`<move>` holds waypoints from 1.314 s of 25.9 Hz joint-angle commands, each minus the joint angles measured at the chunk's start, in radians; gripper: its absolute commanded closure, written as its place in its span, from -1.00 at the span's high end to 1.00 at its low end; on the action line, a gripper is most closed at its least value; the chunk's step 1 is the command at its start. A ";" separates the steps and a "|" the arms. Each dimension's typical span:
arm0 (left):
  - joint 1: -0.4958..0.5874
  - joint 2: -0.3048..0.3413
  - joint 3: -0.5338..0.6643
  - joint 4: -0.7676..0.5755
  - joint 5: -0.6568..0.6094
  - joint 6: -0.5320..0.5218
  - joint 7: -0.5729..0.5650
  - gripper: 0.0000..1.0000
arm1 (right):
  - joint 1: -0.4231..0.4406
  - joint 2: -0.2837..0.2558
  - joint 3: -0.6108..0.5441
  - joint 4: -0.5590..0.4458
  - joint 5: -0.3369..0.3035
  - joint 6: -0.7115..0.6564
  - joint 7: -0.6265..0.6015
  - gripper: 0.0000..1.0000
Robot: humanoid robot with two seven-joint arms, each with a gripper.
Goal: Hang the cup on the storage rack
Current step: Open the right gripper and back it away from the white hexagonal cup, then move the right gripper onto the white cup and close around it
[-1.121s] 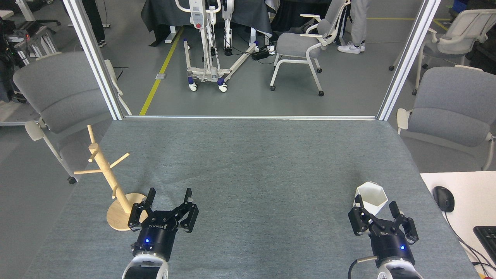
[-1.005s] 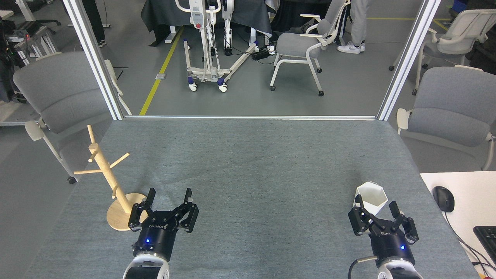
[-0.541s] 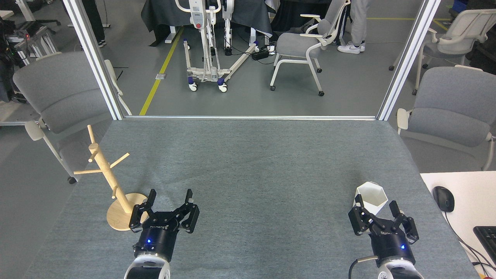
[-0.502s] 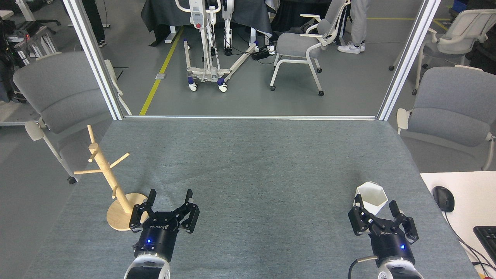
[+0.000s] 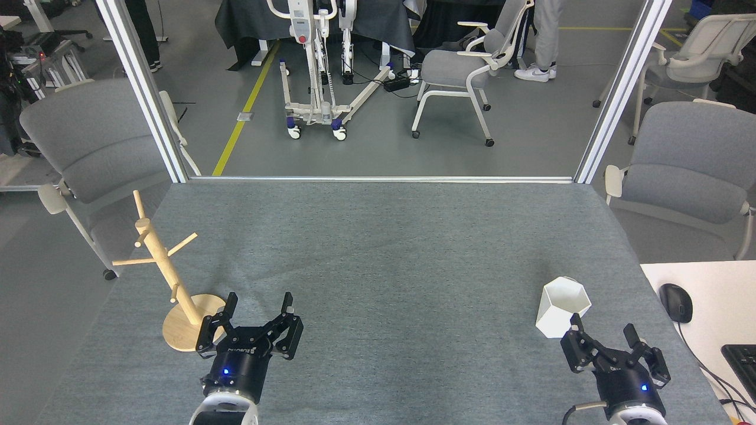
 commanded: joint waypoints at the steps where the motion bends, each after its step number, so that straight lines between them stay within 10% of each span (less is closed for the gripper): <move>1: 0.000 -0.008 -0.003 0.000 0.000 0.003 0.001 0.99 | -0.002 -0.028 -0.001 0.047 0.002 -0.037 -0.004 1.00; 34: -0.012 -0.015 -0.012 0.017 0.000 0.002 0.002 0.99 | -0.163 -0.060 0.077 0.354 0.023 -0.135 -0.172 1.00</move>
